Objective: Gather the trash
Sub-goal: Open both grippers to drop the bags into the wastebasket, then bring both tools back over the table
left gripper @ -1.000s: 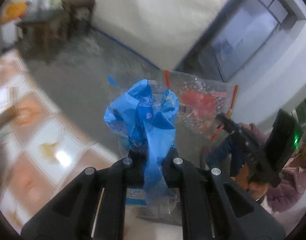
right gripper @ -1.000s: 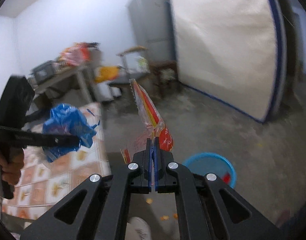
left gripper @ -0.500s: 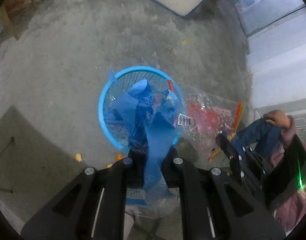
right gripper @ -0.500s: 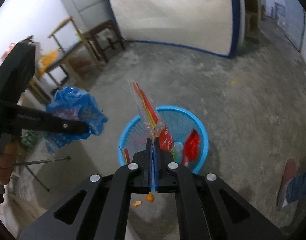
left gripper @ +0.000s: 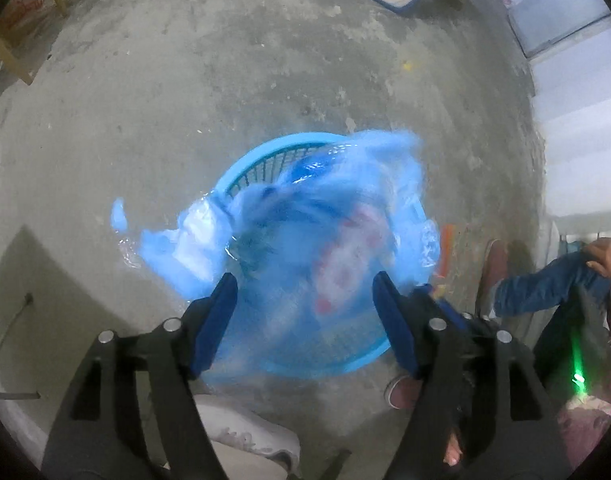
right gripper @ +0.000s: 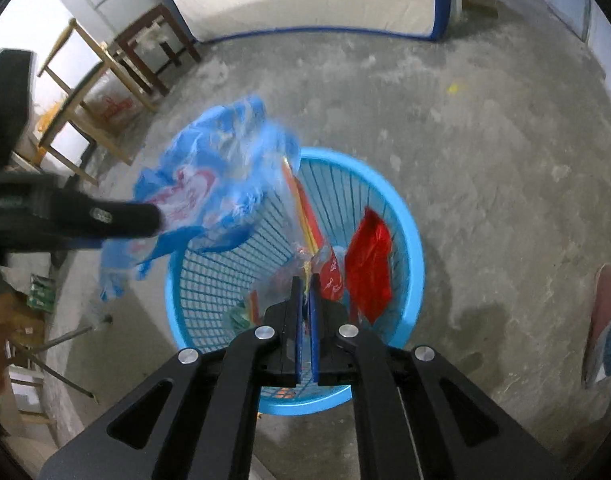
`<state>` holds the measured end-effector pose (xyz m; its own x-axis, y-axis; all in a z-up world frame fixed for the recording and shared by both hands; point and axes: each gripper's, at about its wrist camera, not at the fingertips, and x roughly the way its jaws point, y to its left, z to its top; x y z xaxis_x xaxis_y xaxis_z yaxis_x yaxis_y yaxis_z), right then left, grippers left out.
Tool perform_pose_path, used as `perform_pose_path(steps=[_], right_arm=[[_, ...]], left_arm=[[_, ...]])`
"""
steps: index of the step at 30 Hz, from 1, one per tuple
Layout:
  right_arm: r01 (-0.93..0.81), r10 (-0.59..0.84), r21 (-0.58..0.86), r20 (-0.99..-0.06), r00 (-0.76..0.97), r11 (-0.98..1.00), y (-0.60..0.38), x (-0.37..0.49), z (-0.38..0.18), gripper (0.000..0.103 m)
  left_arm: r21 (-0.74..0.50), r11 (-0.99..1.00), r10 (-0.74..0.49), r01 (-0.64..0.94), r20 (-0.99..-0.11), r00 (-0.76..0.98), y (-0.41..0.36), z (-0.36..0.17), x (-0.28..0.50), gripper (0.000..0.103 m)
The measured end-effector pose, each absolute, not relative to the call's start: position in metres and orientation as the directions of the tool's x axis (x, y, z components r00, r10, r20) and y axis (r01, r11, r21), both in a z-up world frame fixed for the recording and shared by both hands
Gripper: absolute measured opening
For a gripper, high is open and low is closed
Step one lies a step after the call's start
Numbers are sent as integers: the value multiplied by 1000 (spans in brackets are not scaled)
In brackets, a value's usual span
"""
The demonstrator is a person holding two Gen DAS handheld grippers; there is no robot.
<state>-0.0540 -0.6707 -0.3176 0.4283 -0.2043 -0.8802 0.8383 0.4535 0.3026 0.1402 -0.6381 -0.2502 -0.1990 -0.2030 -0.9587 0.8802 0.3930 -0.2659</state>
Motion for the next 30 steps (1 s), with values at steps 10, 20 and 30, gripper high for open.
perform_pose_path(steps=[10, 20, 30], right_arm=[[832, -215, 331, -863, 458, 445, -659, -68, -306, 37], [753, -161, 447, -800, 578, 482, -670, -48, -275, 18], [770, 150, 400, -914, 378, 497, -695, 71, -418, 4]], left_arm=[[-307, 383, -367, 872, -916, -161, -594, -163, 158, 66], [-304, 364, -584, 880, -811, -39, -462, -11, 174, 66], [-347, 578, -631, 738, -764, 135, -238, 27, 191, 66]])
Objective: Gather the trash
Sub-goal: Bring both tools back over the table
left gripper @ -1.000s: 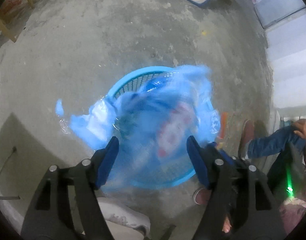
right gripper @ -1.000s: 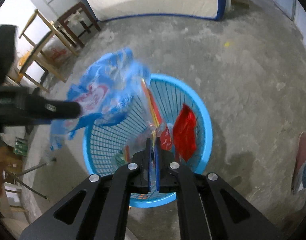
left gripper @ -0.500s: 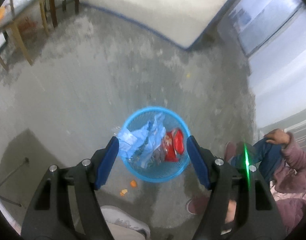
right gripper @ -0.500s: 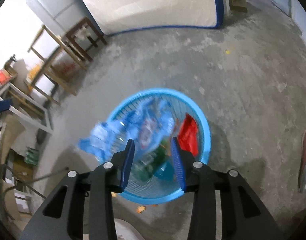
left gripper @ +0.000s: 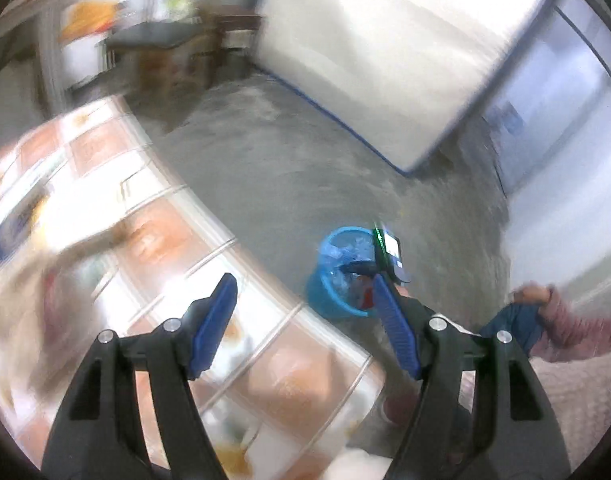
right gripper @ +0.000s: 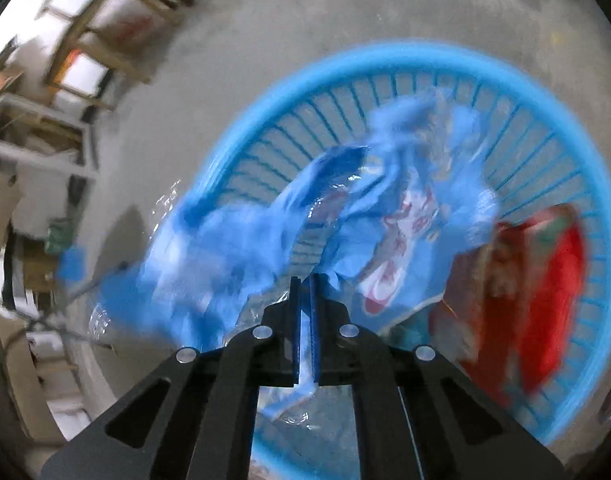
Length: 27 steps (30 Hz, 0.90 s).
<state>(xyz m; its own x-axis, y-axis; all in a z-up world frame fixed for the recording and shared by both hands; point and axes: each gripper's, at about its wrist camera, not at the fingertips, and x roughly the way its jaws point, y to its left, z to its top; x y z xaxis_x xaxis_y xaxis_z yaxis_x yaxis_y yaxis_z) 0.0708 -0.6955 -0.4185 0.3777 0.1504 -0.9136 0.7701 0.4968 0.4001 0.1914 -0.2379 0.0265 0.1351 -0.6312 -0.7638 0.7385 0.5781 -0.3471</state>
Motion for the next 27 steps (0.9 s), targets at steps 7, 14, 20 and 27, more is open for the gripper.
perform_pose_path(steps=[7, 14, 20, 27], right_arm=[[841, 187, 362, -932, 311, 402, -709, 95, -478, 4], [859, 180, 327, -944, 277, 394, -706, 105, -485, 5], [838, 159, 443, -897, 413, 320, -706, 84, -439, 27], [786, 66, 497, -857, 511, 369, -695, 60, -358, 41]], left_arm=[[-364, 709, -615, 604, -739, 276, -158, 35, 201, 66], [-368, 724, -614, 584, -730, 300, -143, 36, 210, 66], [-407, 689, -655, 600, -704, 275, -136, 39, 203, 66], [-423, 647, -708, 634, -642, 295, -117, 60, 182, 66]])
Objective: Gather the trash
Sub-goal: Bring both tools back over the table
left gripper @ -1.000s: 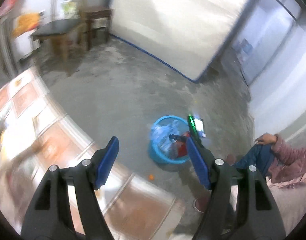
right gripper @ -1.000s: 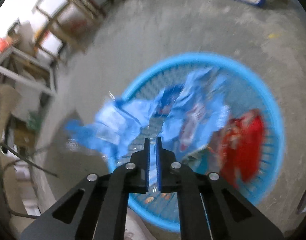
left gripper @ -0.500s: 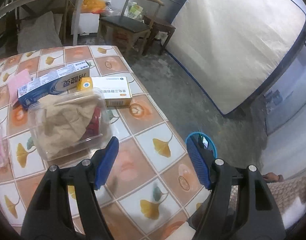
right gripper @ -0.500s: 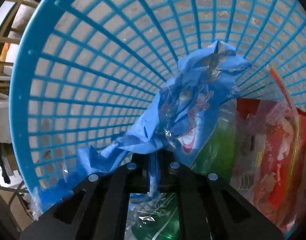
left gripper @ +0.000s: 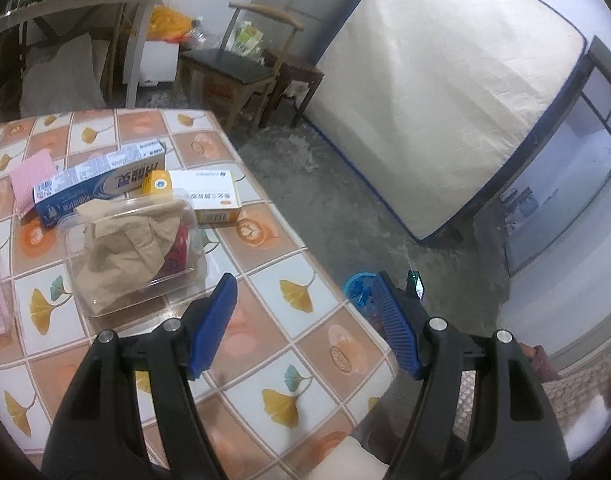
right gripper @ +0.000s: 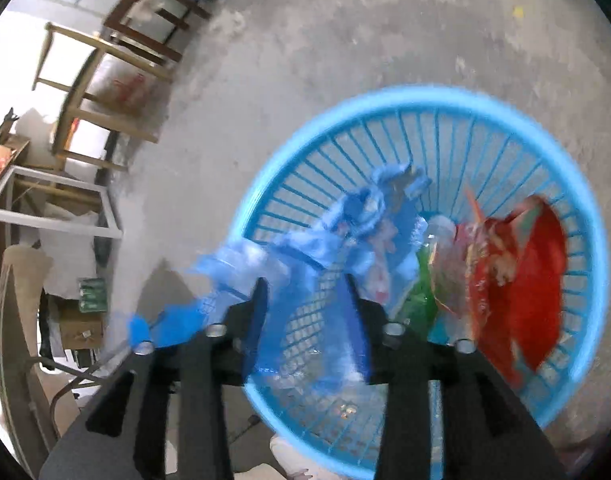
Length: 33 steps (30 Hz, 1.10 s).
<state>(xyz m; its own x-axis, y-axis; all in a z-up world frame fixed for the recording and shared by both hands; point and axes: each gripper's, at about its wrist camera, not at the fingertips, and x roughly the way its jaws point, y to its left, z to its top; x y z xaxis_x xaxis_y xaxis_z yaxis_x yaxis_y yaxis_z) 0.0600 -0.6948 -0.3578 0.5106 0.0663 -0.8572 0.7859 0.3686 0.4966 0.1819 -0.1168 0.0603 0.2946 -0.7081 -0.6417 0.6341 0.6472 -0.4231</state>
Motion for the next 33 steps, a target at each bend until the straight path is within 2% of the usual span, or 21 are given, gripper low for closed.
perform_pose_path(steps=[8, 15, 18, 23, 25, 26, 33], right_arm=[[784, -13, 478, -851, 525, 397, -690, 40, -311, 41], [741, -141, 430, -810, 569, 515, -646, 6, -228, 43], [716, -202, 377, -789, 581, 587, -605, -12, -181, 52], [677, -300, 283, -735, 608, 679, -525, -46, -102, 74], [652, -330, 234, -712, 620, 721, -489, -54, -71, 79], [636, -328, 224, -704, 629, 739, -477, -55, -60, 84], [445, -224, 187, -660, 718, 876, -377, -25, 14, 97]], left_arm=[[-444, 634, -736, 634, -598, 317, -89, 69, 154, 67], [-445, 639, -745, 628, -563, 359, -66, 72, 139, 71], [-449, 646, -738, 617, -574, 354, -61, 65, 139, 71], [-482, 671, -722, 563, -596, 351, -48, 56, 142, 71], [-467, 689, -709, 554, -593, 381, -38, 59, 138, 71], [-452, 701, -698, 551, -593, 402, -34, 61, 136, 71], [-366, 813, -580, 453, -588, 564, 10, 65, 120, 83]])
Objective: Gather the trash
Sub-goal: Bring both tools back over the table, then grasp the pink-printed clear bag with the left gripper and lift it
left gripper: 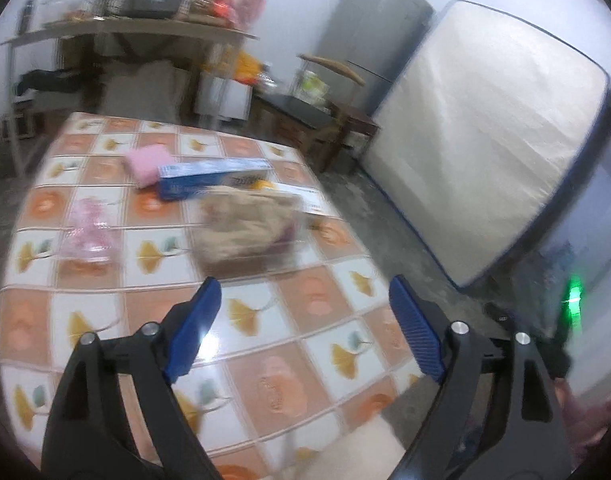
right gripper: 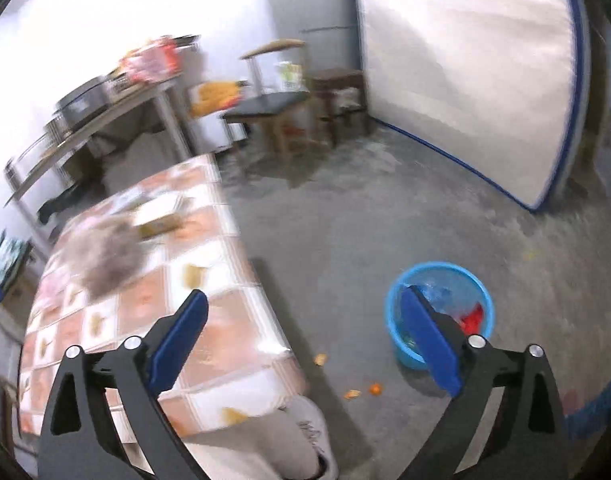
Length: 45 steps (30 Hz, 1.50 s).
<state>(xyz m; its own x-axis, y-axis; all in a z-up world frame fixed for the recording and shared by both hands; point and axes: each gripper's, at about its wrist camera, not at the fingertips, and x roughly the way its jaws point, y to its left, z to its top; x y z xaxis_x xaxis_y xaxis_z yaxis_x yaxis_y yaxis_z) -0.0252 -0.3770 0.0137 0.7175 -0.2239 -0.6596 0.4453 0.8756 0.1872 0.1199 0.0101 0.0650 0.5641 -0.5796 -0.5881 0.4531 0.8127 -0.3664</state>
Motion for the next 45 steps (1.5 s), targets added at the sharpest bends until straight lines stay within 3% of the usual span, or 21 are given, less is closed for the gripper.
perform_pose_path(steps=[6, 10, 15, 21, 24, 29, 32, 36, 40, 45], right_arm=[[276, -135, 120, -649, 749, 954, -296, 24, 31, 97], [214, -63, 125, -711, 700, 969, -259, 57, 10, 97], [185, -40, 101, -773, 633, 977, -233, 84, -17, 97], [117, -19, 75, -762, 648, 990, -215, 103, -26, 97], [104, -24, 55, -772, 635, 993, -214, 109, -30, 97], [107, -6, 80, -775, 632, 991, -217, 116, -30, 97], [105, -8, 76, -770, 638, 992, -217, 118, -31, 97], [104, -38, 38, -765, 643, 994, -219, 120, -31, 97], [96, -71, -9, -742, 667, 995, -222, 121, -26, 97], [106, -89, -22, -729, 678, 994, -234, 125, -20, 97]], left_arm=[[-307, 898, -440, 315, -626, 644, 56, 54, 117, 86], [-226, 944, -331, 242, -655, 680, 81, 41, 122, 87], [-214, 952, -306, 218, -665, 682, 93, 22, 147, 87], [-220, 959, -282, 180, -664, 693, 104, 7, 203, 87], [-227, 960, -280, 166, -706, 650, 108, -6, 249, 87], [-129, 987, -160, 95, -829, 536, 103, -43, 325, 87], [-133, 985, -169, 108, -861, 480, 95, -61, 344, 86], [-61, 991, -112, 122, -871, 478, 87, -70, 346, 59], [-36, 990, -100, 136, -860, 500, 85, -68, 334, 47], [-24, 985, -108, 169, -854, 509, 85, -67, 303, 42]])
